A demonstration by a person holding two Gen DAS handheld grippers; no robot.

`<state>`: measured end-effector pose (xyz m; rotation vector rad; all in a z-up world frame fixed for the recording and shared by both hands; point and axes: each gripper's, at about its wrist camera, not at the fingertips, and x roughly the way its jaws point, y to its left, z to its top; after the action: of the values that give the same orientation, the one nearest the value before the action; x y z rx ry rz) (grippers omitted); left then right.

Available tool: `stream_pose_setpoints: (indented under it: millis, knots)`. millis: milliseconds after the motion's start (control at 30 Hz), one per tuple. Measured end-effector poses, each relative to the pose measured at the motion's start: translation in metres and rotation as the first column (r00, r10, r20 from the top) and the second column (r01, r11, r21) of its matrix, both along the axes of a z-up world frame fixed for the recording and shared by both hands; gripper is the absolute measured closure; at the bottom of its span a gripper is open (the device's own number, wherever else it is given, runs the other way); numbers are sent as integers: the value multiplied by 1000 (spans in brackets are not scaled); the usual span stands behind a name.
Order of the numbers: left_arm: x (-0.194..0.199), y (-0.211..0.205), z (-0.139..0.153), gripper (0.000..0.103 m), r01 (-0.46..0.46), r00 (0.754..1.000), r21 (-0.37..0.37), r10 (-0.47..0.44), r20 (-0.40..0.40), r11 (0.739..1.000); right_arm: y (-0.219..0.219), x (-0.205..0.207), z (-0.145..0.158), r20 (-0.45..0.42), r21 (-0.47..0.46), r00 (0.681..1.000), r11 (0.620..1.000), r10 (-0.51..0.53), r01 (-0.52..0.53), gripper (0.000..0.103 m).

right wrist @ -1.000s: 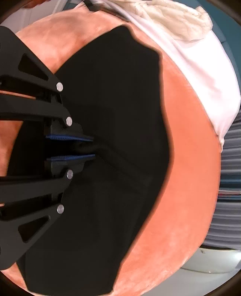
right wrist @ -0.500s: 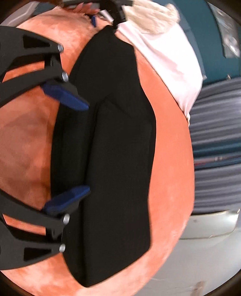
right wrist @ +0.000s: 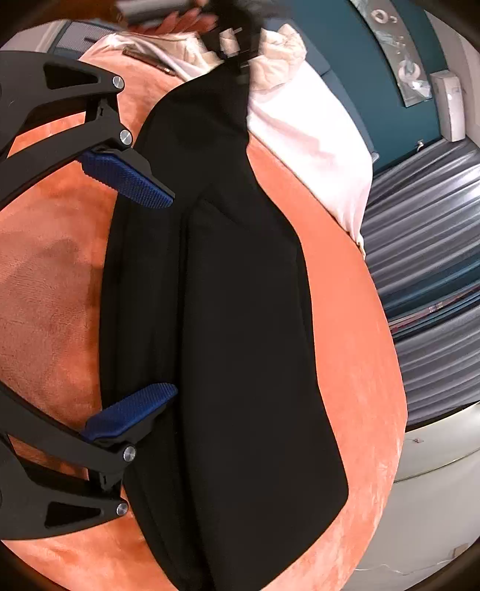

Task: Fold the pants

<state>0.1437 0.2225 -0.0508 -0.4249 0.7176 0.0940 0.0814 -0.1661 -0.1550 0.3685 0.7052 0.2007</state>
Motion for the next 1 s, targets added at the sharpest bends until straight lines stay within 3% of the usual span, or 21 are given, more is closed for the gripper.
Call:
stream_pose_setpoints:
  millis: [100, 200, 267, 300, 367, 433, 500, 533, 600, 667, 733, 800, 867, 900, 1000]
  knots:
    - [-9, -82, 33, 88, 156, 985, 103, -163, 59, 982, -5, -1, 0, 10, 34, 1000, 999, 2, -2, 9]
    - [-13, -164, 32, 87, 309, 948, 147, -316, 28, 940, -20, -7, 2, 35, 103, 999, 994, -39, 35, 9]
    - [-12, -212, 15, 84, 390, 920, 179, -390, -38, 903, -40, -22, 6, 43, 141, 987, 979, -157, 149, 9]
    - [-12, -244, -6, 78, 441, 897, 211, -429, -104, 872, -48, -27, 7, 38, 147, 981, 972, -192, 184, 9]
    - [-13, -277, -44, 75, 500, 864, 230, -460, -206, 835, -67, -41, 6, 9, 126, 968, 961, -251, 247, 9]
    - [-16, -293, -73, 69, 515, 847, 230, -449, -284, 826, -93, -55, 3, -30, 88, 956, 952, -291, 292, 9]
    - [-28, -300, -84, 63, 485, 870, 274, -425, -252, 831, -116, -70, 2, -44, 86, 951, 947, -306, 308, 9]
    - [-34, -303, -81, 44, 478, 877, 297, -427, -222, 827, -124, -76, 3, -42, 75, 948, 945, -315, 317, 9]
    - [-53, -303, -72, 26, 478, 878, 297, -440, -188, 827, -139, -83, 8, -38, 48, 948, 947, -316, 318, 9]
    - [-74, -298, -57, 25, 472, 881, 295, -458, -117, 831, -150, -83, 14, -43, 65, 951, 949, -306, 308, 9]
    - [-93, -294, -43, 15, 471, 875, 330, -482, -52, 818, -157, -73, 26, -38, 150, 964, 953, -262, 264, 9]
    - [-114, -277, -35, 15, 455, 875, 383, -483, -25, 804, -153, -56, 46, -21, 179, 977, 961, -211, 211, 9]
    - [-121, -258, -33, 15, 425, 889, 421, -457, -29, 801, -140, -32, 60, -32, 162, 989, 976, -145, 148, 9]
    - [-122, -244, -34, 15, 393, 907, 451, -418, -47, 802, -130, -11, 67, -51, 147, 993, 983, -105, 111, 8]
    - [-120, -204, -41, 15, 312, 948, 462, -302, -98, 830, -89, 40, 71, -128, 123, 992, 992, 15, 0, 7]
